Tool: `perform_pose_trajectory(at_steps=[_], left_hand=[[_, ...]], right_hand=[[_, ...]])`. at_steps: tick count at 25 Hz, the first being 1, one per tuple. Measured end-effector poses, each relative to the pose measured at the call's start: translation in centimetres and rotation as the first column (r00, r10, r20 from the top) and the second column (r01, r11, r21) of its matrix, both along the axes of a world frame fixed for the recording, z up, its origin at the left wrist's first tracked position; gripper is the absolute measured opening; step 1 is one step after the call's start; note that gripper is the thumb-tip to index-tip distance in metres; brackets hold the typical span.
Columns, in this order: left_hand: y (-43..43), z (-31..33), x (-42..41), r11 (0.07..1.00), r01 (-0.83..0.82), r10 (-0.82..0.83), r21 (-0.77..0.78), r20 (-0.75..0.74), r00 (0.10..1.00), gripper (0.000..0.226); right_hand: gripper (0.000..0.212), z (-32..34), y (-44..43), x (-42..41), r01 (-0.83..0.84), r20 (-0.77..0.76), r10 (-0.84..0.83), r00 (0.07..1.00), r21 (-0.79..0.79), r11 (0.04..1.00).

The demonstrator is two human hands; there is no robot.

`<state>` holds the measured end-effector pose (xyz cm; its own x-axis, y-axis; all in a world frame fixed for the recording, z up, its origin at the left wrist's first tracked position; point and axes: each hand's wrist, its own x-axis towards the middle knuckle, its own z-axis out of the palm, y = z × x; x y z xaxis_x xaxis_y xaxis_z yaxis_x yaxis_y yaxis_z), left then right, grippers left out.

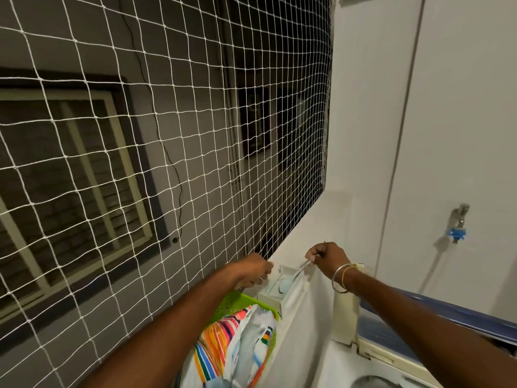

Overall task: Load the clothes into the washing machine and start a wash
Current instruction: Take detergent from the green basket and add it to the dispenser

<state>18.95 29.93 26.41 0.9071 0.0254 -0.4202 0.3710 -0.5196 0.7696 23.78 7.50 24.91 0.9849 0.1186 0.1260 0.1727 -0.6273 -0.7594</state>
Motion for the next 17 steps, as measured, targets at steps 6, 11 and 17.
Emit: perform_pose_trajectory(at_steps=[6,11,17], left_hand=[[-0.5,-0.1,-0.2,1.000,0.014,-0.014,0.002,0.003,1.000,0.011],[-0.8,0.3,-0.8,1.000,0.007,-0.007,0.009,0.007,1.000,0.013],[-0.9,0.6,-1.0,1.000,-0.015,0.014,0.017,0.046,0.999,0.008]], right_hand=[[0.033,0.0,-0.3,-0.5,0.032,0.021,-0.033,0.999,0.030,0.999],[0.028,0.2,-0.5,-0.9,0.043,0.101,-0.042,0.994,-0.002,0.999],[0.027,0.1,-0.5,-2.0,0.044,0.270,-0.043,0.962,0.003,0.999]])
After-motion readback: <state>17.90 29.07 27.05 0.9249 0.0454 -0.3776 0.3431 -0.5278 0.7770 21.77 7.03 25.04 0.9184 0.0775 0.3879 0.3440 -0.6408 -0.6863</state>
